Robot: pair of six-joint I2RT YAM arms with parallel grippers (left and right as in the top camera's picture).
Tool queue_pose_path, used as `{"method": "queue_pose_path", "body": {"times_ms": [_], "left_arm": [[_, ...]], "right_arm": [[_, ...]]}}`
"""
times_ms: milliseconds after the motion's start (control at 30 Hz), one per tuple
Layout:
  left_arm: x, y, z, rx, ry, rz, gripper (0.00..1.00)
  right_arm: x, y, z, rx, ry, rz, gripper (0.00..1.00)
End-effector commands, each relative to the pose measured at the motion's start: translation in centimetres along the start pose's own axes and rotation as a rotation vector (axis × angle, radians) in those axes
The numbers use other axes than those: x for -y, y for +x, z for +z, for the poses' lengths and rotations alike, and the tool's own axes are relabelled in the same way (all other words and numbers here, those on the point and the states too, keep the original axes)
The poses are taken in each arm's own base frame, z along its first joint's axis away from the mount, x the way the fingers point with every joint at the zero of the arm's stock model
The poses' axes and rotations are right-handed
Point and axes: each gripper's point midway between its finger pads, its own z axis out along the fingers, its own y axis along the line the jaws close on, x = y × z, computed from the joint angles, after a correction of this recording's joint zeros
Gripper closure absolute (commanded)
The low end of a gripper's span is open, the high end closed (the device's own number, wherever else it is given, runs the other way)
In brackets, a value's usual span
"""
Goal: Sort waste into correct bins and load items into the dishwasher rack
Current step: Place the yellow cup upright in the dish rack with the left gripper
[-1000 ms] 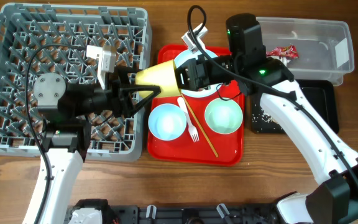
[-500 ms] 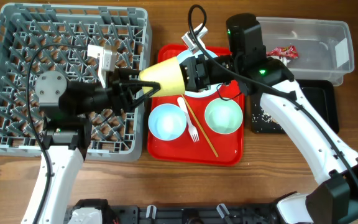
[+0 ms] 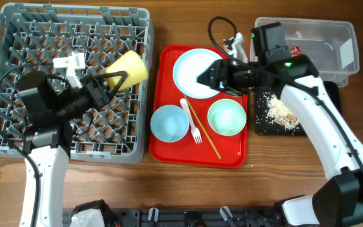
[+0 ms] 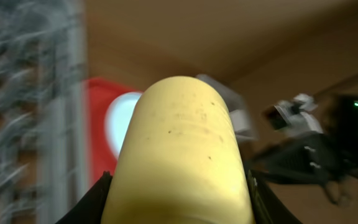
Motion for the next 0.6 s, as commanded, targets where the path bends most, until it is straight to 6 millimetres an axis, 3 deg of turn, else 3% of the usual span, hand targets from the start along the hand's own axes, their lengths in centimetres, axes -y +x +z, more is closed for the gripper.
{"method": "queue_pose_path", "body": {"times_ms": [0, 167, 333, 433, 567], "left_arm": [[-3.8, -1.9, -2.6, 0.099, -0.336, 0.049, 0.96], [-5.4, -2.1, -7.3, 0.057, -0.676, -0.041, 0.96], [-6.9, -2.0, -10.9, 0.057, -0.906, -0.061, 0.96], [-8.2, -0.5, -11.1, -0.014, -0.956, -0.100, 0.96], [-10.5, 0.6, -9.8, -0.106, -0.985, -0.150, 0.96]], "right_arm": [[3.2, -1.1, -3.2, 0.097, 0.190, -0.087, 0.43], [7.0, -0.7, -7.3, 0.136, 0.413, -0.068, 0.43], [8.1, -0.3, -8.3, 0.136, 0.475, -0.065, 0.43], [8.1, -0.3, -8.3, 0.134, 0.476, -0.071, 0.43], [8.1, -0.3, -8.3, 0.133, 0.476, -0.071, 0.43]]}}
